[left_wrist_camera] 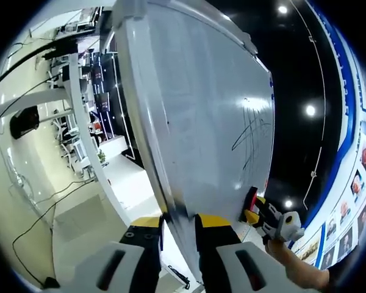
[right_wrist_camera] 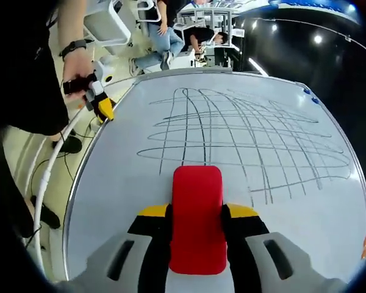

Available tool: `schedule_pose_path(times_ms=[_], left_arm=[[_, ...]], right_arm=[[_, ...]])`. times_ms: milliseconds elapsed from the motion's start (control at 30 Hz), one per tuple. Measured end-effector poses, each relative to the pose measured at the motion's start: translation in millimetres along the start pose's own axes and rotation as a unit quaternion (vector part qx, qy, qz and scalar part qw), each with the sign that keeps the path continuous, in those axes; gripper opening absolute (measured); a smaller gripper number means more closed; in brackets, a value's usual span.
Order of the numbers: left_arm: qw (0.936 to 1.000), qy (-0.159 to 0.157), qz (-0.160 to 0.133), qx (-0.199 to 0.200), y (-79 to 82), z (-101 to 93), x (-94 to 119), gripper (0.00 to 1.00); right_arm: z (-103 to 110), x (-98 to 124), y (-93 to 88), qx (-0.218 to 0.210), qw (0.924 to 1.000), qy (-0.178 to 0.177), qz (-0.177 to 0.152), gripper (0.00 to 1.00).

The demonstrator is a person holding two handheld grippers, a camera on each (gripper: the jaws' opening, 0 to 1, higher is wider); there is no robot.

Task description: Wipe the writing off the whiteboard with the eraser

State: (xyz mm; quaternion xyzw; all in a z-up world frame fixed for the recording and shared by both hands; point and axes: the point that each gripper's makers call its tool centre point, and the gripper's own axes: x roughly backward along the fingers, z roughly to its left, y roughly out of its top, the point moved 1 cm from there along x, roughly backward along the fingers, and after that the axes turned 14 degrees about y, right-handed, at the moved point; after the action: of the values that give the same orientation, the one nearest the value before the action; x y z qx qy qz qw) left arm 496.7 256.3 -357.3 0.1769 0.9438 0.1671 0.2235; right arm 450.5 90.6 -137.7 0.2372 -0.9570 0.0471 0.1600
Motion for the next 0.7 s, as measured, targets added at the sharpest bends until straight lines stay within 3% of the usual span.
schedule_pose_path(times_ms=[700], left_arm=[[1.0000, 0.003, 0.002, 0.007, 0.5, 1.7, -0.3, 0.23]], right_arm=[[-54.5, 17.5, -9.3, -0.006, 0.9999, -0.007, -0.010, 0.35]])
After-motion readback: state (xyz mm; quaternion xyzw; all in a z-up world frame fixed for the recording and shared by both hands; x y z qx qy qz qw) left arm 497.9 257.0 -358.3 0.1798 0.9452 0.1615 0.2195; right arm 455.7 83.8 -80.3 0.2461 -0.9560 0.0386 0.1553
